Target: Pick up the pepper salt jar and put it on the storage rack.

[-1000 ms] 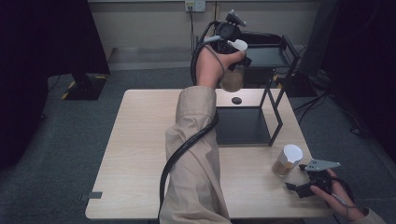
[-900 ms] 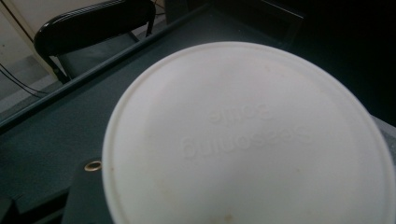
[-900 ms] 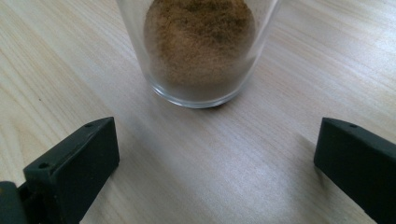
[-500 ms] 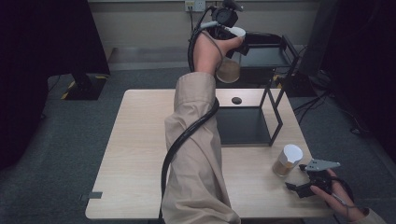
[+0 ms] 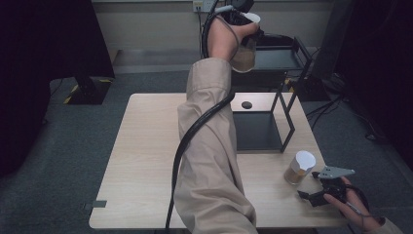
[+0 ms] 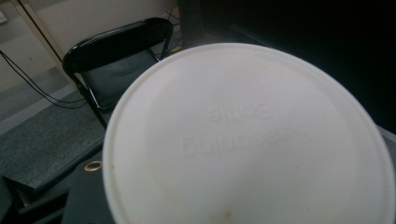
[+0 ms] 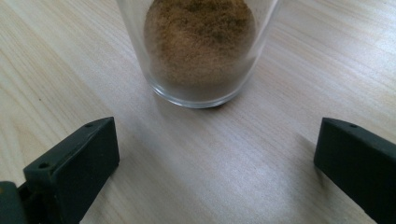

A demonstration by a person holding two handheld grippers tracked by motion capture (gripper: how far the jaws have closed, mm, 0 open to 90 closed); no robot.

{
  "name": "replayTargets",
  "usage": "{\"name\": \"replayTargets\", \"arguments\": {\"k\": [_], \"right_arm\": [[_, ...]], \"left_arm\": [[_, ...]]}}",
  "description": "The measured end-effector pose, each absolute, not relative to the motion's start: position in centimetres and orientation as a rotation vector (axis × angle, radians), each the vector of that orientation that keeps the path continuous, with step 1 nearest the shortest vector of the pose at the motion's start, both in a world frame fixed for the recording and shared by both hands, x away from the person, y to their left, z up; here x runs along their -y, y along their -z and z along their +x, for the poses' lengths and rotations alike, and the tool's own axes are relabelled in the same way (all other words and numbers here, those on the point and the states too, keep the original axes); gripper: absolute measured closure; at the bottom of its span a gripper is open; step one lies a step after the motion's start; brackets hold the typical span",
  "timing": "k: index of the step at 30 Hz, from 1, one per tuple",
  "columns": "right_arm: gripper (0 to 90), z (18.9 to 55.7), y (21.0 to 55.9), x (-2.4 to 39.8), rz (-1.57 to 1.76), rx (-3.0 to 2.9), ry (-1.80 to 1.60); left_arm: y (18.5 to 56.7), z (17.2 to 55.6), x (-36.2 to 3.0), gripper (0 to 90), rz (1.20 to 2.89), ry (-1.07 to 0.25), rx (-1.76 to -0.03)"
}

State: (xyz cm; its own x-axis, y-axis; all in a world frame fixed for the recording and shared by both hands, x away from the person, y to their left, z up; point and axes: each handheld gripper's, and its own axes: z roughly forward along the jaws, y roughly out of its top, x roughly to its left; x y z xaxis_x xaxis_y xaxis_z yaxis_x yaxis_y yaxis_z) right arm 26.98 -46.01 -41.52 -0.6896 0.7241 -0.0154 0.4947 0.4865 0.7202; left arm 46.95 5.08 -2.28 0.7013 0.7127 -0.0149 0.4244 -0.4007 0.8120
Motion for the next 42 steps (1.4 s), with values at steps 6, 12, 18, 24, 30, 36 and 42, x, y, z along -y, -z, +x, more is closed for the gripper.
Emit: {"name": "replayTargets", "arguments": {"k": [6,12,18,24,30,36,42], "right_arm": [[0.0,27.0,41.5,46.0,1.027,-2.42,-1.019],[0.0,27.0,41.5,46.0,1.026,-2.42,-1.019],[0.0,27.0,41.5,46.0,1.027,-2.42,-1.019],[0.0,27.0,41.5,46.0,1.026,-2.42,-1.019],[0.0,27.0,41.5,46.0,1.027,-2.42,-1.019],[0.0,27.0,41.5,46.0,1.027,-2.42,-1.019],[0.0,27.0,41.5,46.0,1.026,-2.42,-1.019]], "left_arm": [[2.3,48.1,-4.8,34.5,2.051,-0.426,-0.89],[2.8,49.3,-4.5,34.5,2.048,-0.43,-0.91],[3.4,50.1,-4.1,34.5,2.045,-0.446,-0.922],[3.8,50.6,-3.7,34.5,2.05,-0.458,-0.932],[4.1,50.8,-3.5,34.4,2.044,-0.462,-0.94],[4.3,50.7,-3.3,34.4,2.043,-0.475,-0.933],[4.7,50.6,-3.5,34.3,2.019,-0.475,-0.941]]}}
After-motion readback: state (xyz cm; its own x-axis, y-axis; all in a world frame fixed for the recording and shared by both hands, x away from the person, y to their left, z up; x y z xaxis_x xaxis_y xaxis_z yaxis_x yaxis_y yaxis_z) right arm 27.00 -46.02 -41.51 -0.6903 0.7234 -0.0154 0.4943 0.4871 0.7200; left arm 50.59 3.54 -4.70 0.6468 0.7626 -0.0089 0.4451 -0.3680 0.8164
